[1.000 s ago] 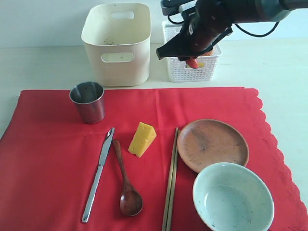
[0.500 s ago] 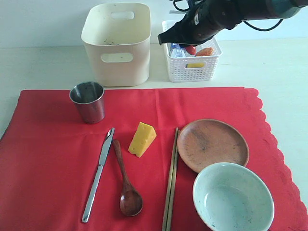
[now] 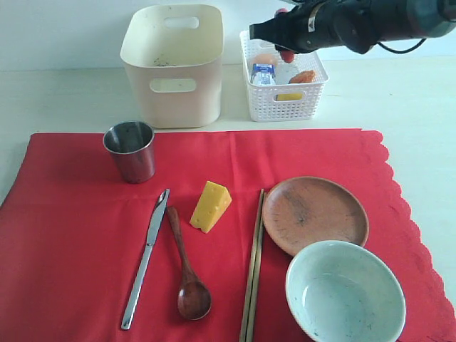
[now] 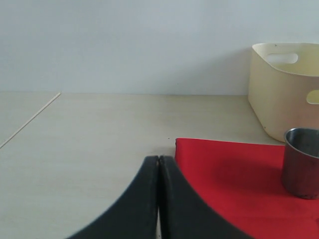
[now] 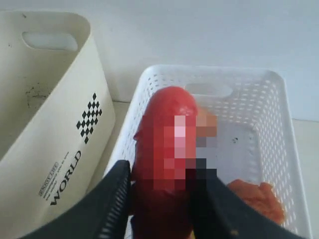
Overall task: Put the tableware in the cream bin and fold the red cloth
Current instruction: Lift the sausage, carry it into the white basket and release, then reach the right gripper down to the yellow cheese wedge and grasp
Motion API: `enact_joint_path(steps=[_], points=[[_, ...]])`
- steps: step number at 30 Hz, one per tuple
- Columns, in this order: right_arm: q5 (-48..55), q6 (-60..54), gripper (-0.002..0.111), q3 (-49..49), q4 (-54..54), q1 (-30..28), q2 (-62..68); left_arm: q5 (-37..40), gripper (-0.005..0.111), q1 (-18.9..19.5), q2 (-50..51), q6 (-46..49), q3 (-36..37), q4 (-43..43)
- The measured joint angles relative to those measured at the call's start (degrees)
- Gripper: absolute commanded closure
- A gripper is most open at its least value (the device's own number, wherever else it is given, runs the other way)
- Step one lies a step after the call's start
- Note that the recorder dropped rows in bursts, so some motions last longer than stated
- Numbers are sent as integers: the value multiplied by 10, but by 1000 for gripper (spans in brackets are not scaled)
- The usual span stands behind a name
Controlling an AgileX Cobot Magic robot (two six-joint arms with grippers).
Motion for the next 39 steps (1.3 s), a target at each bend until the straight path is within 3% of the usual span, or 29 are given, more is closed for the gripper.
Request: enact_joint_path(steps=[8, 15, 23, 28, 33, 36, 39], points=[[-96, 2, 105, 0, 29, -13, 62, 0, 107, 0, 0, 0, 0, 0], [-102, 4, 86, -14, 157, -13, 93, 0, 107, 0, 0, 0, 0, 0], [-104, -43, 53, -14, 169, -13, 94, 0, 107, 0, 0, 0, 0, 0], [-105, -48, 39, -16, 169, -13, 94, 0, 107, 0, 0, 0, 0, 0], [-76, -49, 38, -16, 169, -13, 74, 0, 107, 0, 0, 0, 0, 0], [-7, -50, 38, -16, 169, -13, 41, 0, 107, 0, 0, 0, 0, 0], [52, -70, 45, -16, 169, -13, 4, 0, 107, 0, 0, 0, 0, 0]])
